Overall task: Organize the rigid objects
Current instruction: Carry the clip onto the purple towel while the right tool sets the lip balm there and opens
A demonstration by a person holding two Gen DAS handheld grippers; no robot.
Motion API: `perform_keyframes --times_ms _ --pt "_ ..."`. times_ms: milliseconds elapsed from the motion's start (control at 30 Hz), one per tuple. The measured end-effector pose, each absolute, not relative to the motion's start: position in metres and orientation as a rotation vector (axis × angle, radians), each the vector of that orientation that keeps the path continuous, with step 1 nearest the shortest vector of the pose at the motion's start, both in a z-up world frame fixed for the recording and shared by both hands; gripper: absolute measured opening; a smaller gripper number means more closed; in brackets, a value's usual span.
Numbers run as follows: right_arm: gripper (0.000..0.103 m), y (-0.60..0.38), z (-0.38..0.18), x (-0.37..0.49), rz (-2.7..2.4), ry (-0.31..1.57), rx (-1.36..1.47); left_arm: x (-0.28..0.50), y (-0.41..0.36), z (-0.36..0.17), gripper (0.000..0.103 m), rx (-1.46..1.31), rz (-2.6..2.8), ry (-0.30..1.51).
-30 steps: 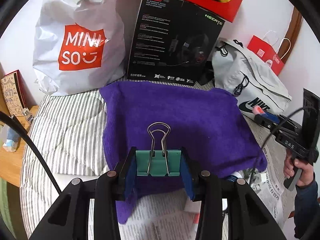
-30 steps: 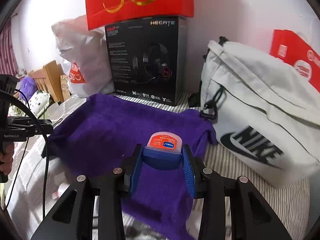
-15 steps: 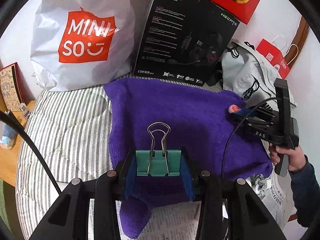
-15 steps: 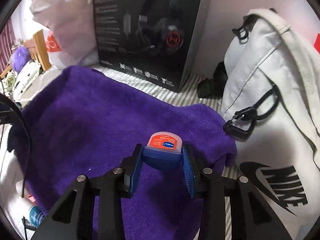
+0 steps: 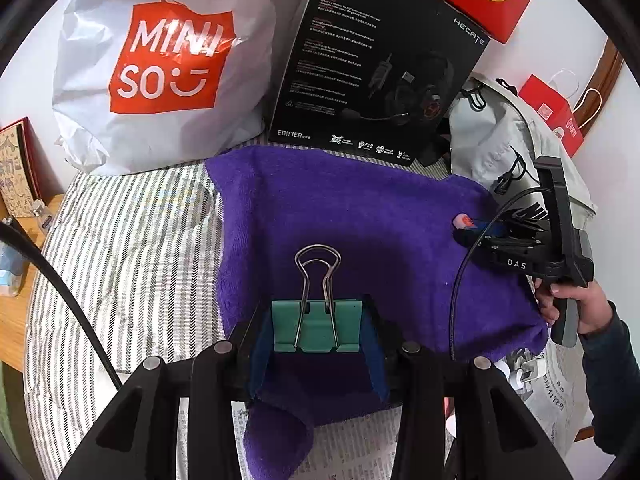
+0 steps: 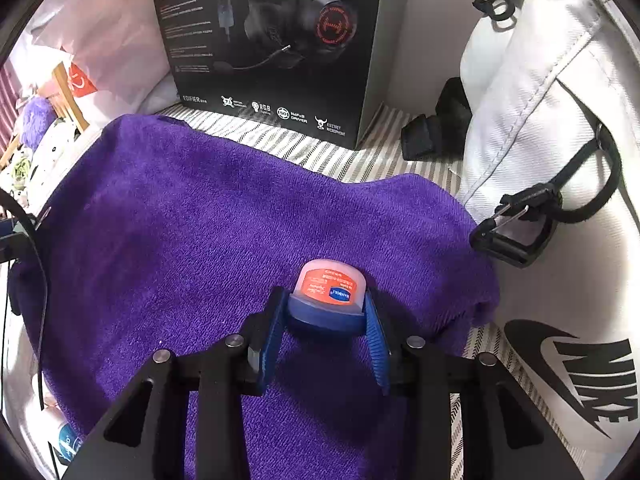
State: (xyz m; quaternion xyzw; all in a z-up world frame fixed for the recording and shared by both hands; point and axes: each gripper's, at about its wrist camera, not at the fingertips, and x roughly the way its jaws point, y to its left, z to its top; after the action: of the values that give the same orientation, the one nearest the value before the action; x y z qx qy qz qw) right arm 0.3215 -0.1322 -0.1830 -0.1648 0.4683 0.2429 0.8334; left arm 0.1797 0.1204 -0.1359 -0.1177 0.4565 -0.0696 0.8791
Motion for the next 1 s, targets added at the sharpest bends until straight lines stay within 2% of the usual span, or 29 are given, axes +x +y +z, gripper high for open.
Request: perform_keyframes --times_ms 33,100,467,767,1000 --pt "0.049 -0.133 -0.184 0.321 0.513 0.989 -0.352 0.181 0.12 -0.137 0.039 -0.246 -0.142 0.957" --pt "0.051 -0.143 -0.181 0.321 0.511 0.998 -0.343 0.182 0.12 -0.137 0.039 -0.24 -0.136 0.959" --pt "0.051 -0.156 -0.16 0.267 0.514 0.943 -0.375 0.203 0.12 -0.144 0.039 -0.255 -0.125 0.974" --pt "0.051 -0.181 -0.127 0.205 0.521 0.901 -0.269 0.248 0.11 -0.154 0.039 -0.204 -0.12 0.993" --pt "0.052 -0.198 -0.137 0.161 0.481 0.939 -0.236 0.277 0.096 -0.166 0.039 -0.126 -0.086 1.029"
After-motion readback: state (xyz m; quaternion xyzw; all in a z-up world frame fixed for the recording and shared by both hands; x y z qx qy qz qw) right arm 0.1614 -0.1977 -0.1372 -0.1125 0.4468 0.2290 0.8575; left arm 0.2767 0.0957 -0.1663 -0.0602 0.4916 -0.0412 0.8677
